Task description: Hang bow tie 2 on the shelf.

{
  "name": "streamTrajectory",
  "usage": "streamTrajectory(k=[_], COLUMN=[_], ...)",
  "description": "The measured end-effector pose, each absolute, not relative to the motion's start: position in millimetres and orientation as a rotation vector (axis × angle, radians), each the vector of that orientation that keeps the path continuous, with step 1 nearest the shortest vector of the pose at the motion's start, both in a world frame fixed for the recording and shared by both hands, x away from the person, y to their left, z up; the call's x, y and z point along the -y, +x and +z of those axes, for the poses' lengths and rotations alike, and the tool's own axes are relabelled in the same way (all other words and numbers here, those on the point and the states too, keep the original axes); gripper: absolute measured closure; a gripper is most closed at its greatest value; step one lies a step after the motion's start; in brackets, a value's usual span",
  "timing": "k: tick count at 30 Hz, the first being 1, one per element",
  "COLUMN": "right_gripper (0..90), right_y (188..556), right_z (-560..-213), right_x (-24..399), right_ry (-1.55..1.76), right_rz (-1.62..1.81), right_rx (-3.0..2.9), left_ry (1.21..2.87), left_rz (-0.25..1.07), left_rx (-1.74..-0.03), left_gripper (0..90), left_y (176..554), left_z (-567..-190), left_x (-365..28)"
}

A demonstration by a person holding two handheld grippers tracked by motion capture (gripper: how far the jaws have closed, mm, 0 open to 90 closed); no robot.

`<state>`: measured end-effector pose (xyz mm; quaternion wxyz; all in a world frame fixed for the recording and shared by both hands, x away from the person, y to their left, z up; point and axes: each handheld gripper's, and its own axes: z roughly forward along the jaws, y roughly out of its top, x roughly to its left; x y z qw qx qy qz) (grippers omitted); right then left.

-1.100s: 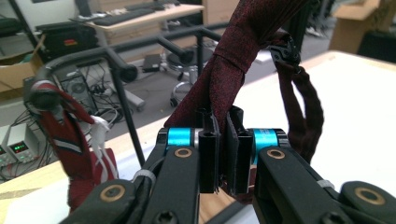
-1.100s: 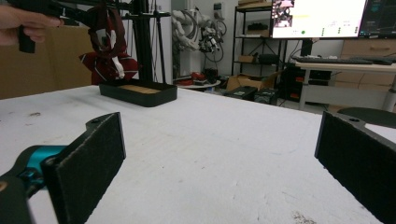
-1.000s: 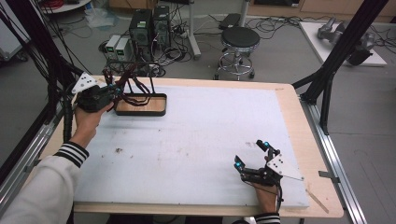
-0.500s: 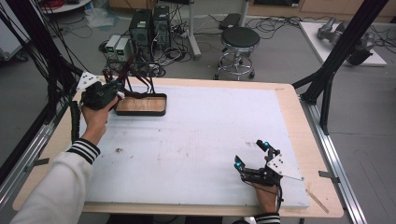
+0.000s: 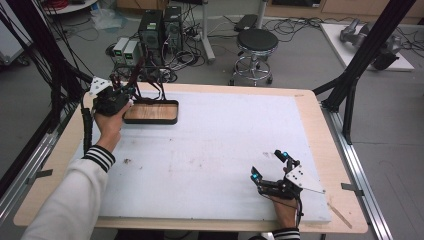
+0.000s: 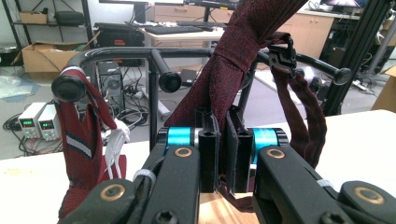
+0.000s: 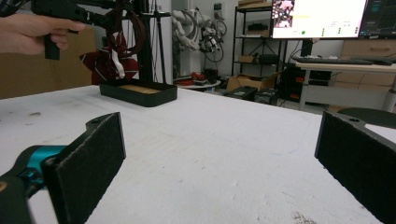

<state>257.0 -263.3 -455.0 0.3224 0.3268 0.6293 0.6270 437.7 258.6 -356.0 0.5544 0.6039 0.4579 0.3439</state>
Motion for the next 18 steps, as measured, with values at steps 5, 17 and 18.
streamTrajectory(k=[5,17,18], right_gripper=[0.9,0.9,0.9], right_y=[257.0,256.8,256.8], right_z=[-455.0,-454.9,-454.9], right_x=[263.0,262.8,262.9], right_ry=[0.86,0.859,0.859], right_rz=[1.645,1.642,1.642], right_rx=[-1.652,-1.651,-1.652], left_ry=[1.409,1.383,1.39], left_rz=[0.827,0.851,0.856], left_rx=[-1.113,-1.199,-1.2], left_gripper=[85.1,85.2,85.1], left_y=[441.8,451.5,451.6], left_z=[-358.9,-368.1,-368.5], left_x=[-258.8,-248.8,-248.6])
